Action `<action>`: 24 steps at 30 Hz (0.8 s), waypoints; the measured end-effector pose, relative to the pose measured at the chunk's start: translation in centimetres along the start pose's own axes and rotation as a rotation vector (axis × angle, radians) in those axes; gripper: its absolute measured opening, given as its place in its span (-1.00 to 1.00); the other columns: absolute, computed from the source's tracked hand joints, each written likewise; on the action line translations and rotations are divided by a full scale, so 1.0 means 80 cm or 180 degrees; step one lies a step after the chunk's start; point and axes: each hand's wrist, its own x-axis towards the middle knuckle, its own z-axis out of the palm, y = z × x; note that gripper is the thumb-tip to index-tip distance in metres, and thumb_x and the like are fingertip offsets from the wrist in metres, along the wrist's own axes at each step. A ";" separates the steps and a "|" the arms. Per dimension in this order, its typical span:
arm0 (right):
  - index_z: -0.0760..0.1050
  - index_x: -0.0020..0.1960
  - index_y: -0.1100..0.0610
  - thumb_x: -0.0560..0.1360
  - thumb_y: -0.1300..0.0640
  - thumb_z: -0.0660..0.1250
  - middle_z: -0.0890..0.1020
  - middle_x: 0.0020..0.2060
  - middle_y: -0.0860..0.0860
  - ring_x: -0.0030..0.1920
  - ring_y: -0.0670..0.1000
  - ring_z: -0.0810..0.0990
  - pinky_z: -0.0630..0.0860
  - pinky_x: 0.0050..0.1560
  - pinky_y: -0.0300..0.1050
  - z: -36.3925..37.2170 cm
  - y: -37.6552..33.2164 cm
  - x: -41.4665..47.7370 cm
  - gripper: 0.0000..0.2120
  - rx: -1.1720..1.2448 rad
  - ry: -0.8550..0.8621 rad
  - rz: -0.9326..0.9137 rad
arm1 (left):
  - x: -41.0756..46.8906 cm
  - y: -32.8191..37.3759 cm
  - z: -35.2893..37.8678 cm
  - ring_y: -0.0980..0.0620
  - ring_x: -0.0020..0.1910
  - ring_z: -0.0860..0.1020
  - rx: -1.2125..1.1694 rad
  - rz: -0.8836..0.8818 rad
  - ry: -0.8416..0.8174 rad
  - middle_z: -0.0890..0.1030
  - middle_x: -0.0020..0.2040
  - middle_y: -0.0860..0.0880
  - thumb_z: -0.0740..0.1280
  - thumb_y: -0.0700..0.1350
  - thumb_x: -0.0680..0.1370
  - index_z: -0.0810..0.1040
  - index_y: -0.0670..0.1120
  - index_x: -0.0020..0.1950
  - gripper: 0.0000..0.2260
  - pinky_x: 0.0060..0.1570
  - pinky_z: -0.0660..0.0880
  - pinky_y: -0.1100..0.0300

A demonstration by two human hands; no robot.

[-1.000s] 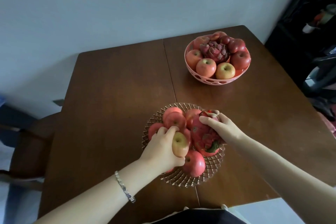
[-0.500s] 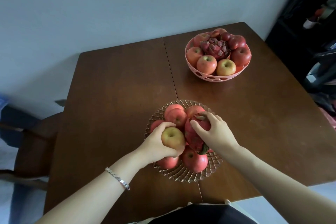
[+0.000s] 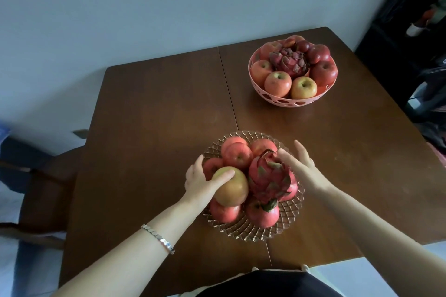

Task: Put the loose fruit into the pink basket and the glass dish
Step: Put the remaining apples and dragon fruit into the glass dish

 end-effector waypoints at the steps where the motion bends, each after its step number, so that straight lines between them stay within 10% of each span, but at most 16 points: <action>1: -0.13 0.49 -0.17 0.05 -0.48 0.26 -0.02 0.53 0.08 0.50 0.15 0.07 0.12 0.44 0.26 -0.007 0.004 0.003 0.13 0.0025 -0.0116 0.0117 | 0.005 -0.002 -0.003 -0.12 0.53 0.05 -0.0051 -0.0160 -0.0074 -0.06 0.56 -0.05 0.47 0.23 0.30 -0.05 0.11 0.54 -0.03 0.47 0.09 -0.14; 5: -0.21 0.49 -0.14 -0.11 -0.48 0.35 0.09 0.51 0.13 0.45 0.20 0.22 0.22 0.37 0.24 -0.007 0.019 0.008 0.33 -0.0005 -0.0643 0.0453 | 0.014 0.000 -0.006 -0.15 0.54 -0.03 -0.0151 -0.0711 -0.0619 -0.16 0.58 -0.05 0.44 0.37 -0.05 -0.22 0.21 0.51 0.28 0.42 0.03 -0.28; 12: 0.03 0.47 -0.13 -0.19 -0.46 0.44 0.28 0.43 0.12 0.33 0.15 0.40 0.44 0.21 0.03 0.000 0.033 0.016 0.32 0.0351 -0.0417 0.0184 | 0.025 -0.007 -0.006 -0.13 0.51 0.08 -0.0591 -0.0594 -0.0440 -0.01 0.55 -0.06 0.52 0.27 0.13 -0.09 0.23 0.51 0.12 0.42 0.10 -0.19; 17: 0.18 0.43 -0.03 -0.03 -0.24 0.45 0.41 0.25 0.07 0.01 -0.04 0.55 0.56 -0.34 -0.32 0.002 0.020 0.019 0.08 0.0635 -0.0353 -0.0144 | 0.039 -0.005 -0.013 -0.17 0.47 0.17 -0.0428 -0.0582 -0.0502 0.10 0.53 -0.06 0.50 0.31 0.01 -0.05 0.28 0.49 0.15 0.36 0.21 -0.23; 24: 0.35 0.27 -0.07 0.08 -0.27 0.51 0.49 0.22 0.13 0.14 0.10 0.56 0.58 0.03 -0.01 0.009 -0.039 0.082 -0.18 0.0369 -0.0185 -0.0151 | 0.092 0.028 -0.047 -0.10 0.40 0.30 -0.0841 -0.0407 -0.0210 0.29 0.46 0.01 0.51 0.17 0.16 0.06 0.23 0.49 -0.01 0.31 0.29 -0.22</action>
